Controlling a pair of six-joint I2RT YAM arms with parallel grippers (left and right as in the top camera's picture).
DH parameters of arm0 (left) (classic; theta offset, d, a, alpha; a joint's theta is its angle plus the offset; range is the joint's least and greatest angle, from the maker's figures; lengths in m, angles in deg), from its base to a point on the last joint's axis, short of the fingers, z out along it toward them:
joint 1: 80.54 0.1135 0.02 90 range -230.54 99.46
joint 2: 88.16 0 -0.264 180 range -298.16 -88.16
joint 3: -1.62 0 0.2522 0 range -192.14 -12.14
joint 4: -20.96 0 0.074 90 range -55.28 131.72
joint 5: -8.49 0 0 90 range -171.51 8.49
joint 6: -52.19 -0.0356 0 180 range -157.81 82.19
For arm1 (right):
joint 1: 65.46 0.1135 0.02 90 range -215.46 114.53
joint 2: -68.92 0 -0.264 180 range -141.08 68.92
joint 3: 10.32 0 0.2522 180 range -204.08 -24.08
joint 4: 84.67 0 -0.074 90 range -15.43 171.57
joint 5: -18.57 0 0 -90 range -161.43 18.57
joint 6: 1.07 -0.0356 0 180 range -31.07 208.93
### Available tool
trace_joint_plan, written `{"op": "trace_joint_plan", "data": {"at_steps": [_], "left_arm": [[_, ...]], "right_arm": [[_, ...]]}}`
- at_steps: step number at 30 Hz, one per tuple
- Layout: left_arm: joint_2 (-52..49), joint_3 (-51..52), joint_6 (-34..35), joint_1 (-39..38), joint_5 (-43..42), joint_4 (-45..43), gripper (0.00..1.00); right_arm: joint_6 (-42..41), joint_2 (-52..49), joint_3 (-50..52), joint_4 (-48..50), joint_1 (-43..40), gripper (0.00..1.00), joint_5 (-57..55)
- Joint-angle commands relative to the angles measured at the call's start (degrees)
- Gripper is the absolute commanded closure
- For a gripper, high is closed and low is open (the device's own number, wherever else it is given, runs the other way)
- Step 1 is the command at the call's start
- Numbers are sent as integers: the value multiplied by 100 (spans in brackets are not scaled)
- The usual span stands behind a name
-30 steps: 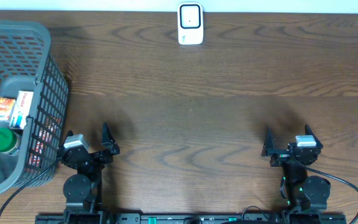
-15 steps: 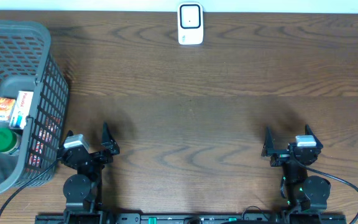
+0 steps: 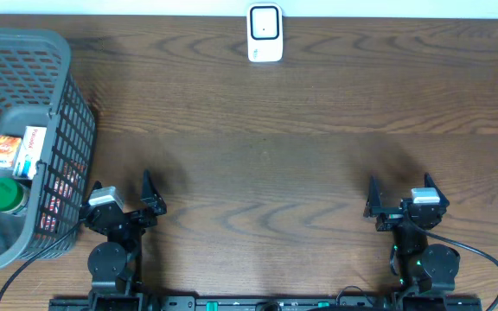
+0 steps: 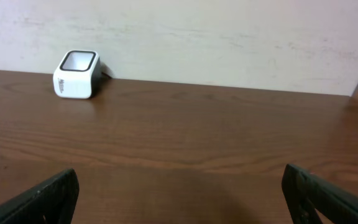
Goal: Scan the item barcode
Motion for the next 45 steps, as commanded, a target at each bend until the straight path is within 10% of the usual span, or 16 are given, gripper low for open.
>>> {"op": "trace_joint_plan", "data": {"at_steps": [1, 37, 45], "left_arm": [[35, 136, -116, 28, -9, 186, 2], [35, 136, -92, 26, -17, 59, 2], [-125, -345, -258, 22, -1965, 529, 2]], "right_arm": [[-92, 31, 11, -20, 85, 1, -55], [-92, 24, 9, -20, 129, 1, -55], [-92, 24, 9, -20, 129, 1, -55]]}}
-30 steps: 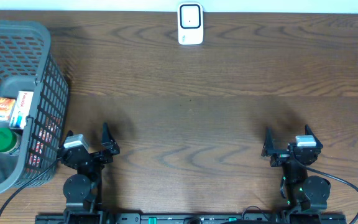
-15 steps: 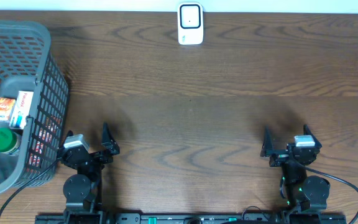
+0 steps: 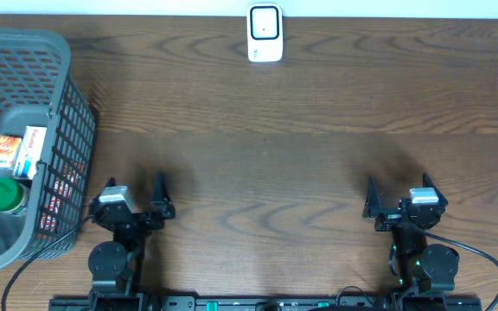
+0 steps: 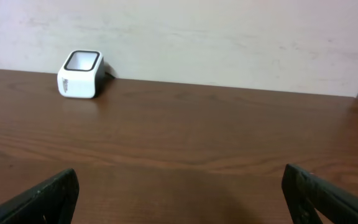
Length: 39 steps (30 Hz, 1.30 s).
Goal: Scan the item barcode
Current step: 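Reach the left gripper into the basket and grasp the green-lidded jar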
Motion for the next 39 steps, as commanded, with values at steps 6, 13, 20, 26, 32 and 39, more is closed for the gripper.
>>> {"op": "trace_joint_plan", "data": {"at_steps": [6, 13, 20, 26, 32, 39], "left_arm": [[-1152, -1705, -393, 22, -1410, 1342, 2], [-3567, -5016, -398, 22, -1421, 3449, 2], [-5156, -7145, -393, 22, -2017, 4964, 2], [-5689, -8223, -212, 442, -1716, 5372, 2], [-6194, -10085, 492, 1781, 426, 6424, 2], [-6428, -9971, 1810, 3410, 861, 7134, 2]], "right_arm": [[-92, 24, 9, -20, 55, 1, -55], [-92, 24, 9, -20, 55, 1, -55], [-92, 24, 9, -20, 55, 1, -55], [-92, 24, 9, -20, 55, 1, -55], [-92, 24, 9, -20, 55, 1, -55], [-92, 24, 9, -20, 55, 1, -55]]}}
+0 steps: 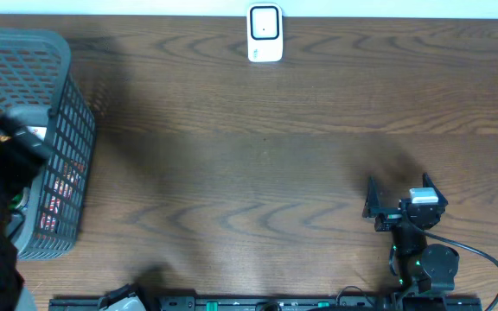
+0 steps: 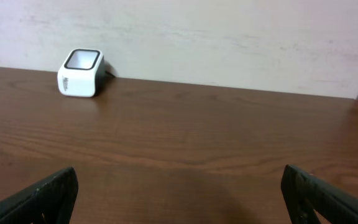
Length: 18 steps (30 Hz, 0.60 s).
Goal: Scan the item barcode
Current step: 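Reach the left gripper into the basket and grasp the green-lidded jar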
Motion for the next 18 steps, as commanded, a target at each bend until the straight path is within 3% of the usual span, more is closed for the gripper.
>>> {"op": "trace_joint_plan", "data": {"at_steps": [1, 4, 9, 18], "left_arm": [[-313, 304, 894, 726, 505, 76, 2], [-538, 737, 1351, 1207, 535, 33, 2], [-955, 1434, 1523, 1709, 531, -363, 2], [-2044, 1775, 1547, 1829, 560, -870, 2]], "right_arm": [[-92, 28, 9, -20, 55, 1, -52], [-92, 28, 9, -20, 55, 1, -52], [-92, 28, 9, -20, 55, 1, -52], [-92, 28, 9, -20, 55, 1, -52]]}}
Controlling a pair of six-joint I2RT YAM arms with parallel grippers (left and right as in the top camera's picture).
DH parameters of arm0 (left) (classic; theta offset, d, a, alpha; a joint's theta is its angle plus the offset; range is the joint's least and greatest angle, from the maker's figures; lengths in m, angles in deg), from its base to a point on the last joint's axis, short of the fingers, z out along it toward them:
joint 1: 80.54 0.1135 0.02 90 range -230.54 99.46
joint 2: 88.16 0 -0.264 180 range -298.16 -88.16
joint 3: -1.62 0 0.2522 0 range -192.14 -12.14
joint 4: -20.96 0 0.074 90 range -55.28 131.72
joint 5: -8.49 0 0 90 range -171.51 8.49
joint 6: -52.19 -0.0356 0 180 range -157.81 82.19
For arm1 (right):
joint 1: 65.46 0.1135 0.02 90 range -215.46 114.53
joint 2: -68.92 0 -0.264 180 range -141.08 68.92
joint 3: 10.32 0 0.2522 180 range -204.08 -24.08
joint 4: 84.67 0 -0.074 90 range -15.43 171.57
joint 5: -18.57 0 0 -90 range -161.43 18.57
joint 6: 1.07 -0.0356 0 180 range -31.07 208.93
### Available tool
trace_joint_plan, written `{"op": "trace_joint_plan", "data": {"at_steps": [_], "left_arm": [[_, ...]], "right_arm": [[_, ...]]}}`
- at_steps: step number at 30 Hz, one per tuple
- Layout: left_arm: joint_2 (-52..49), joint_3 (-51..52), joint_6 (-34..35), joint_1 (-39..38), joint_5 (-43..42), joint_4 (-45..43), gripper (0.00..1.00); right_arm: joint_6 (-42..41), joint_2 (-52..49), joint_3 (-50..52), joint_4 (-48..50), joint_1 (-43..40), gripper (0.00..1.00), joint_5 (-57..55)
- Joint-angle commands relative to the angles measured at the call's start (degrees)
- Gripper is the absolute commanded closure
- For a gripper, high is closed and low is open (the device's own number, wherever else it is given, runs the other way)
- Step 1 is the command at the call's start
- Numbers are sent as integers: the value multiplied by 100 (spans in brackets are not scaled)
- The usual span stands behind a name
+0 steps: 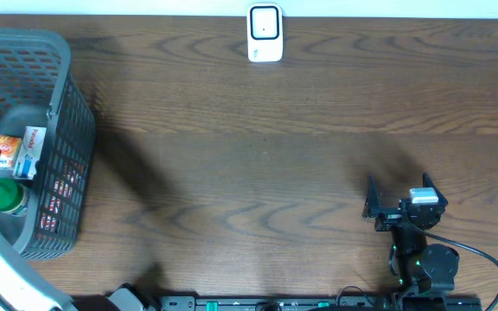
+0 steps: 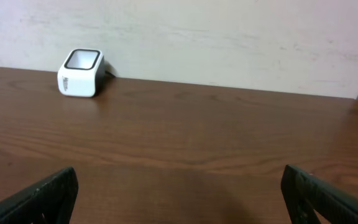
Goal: Scan the item barcode
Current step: 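Reach the left gripper into the basket and grasp the green-lidded jar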
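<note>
The white barcode scanner (image 1: 264, 33) stands at the table's far edge; in the right wrist view the scanner (image 2: 79, 73) is far off to the left. A grey mesh basket (image 1: 63, 104) at the left holds an orange-and-white box (image 1: 26, 149) and a green-lidded jar (image 1: 3, 195). My left arm rises along the left edge, and its black end hangs over the basket's left side, its fingers hidden. My right gripper (image 1: 399, 200) rests near the front edge, wide open and holding nothing (image 2: 179, 180).
A red packet (image 1: 59, 186) shows through the basket's mesh wall. A pale wall runs behind the table's far edge. The dark wooden table (image 1: 258, 155) stretches between basket, scanner and right arm.
The left arm's black end has shifted left and a little lower over the basket, now cut off by the frame's edge. The right arm is unmoved.
Both grippers first rested open near the front edge, the left one beside the basket. The left gripper then sat slightly further right. Later the left arm stood raised over the basket, and now its end is above the items at the basket's left.
</note>
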Motion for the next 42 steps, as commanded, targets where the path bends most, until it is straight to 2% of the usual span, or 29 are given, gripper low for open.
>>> {"op": "trace_joint_plan", "data": {"at_steps": [1, 16, 27, 35, 42], "left_arm": [[-461, 42, 94, 26, 144, -68, 2], [-2168, 46, 94, 66, 334, -365, 2], [-2315, 203, 92, 122, 376, -778, 2], [-2317, 940, 96, 149, 330, -1534, 2], [-2319, 1036, 92, 151, 332, -1808, 2]], "right_arm": [[-92, 26, 9, -20, 55, 1, -52], [-92, 26, 9, -20, 55, 1, -52], [-92, 26, 9, -20, 55, 1, -52], [-92, 26, 9, -20, 55, 1, -52], [-92, 26, 9, -20, 55, 1, -52]]}}
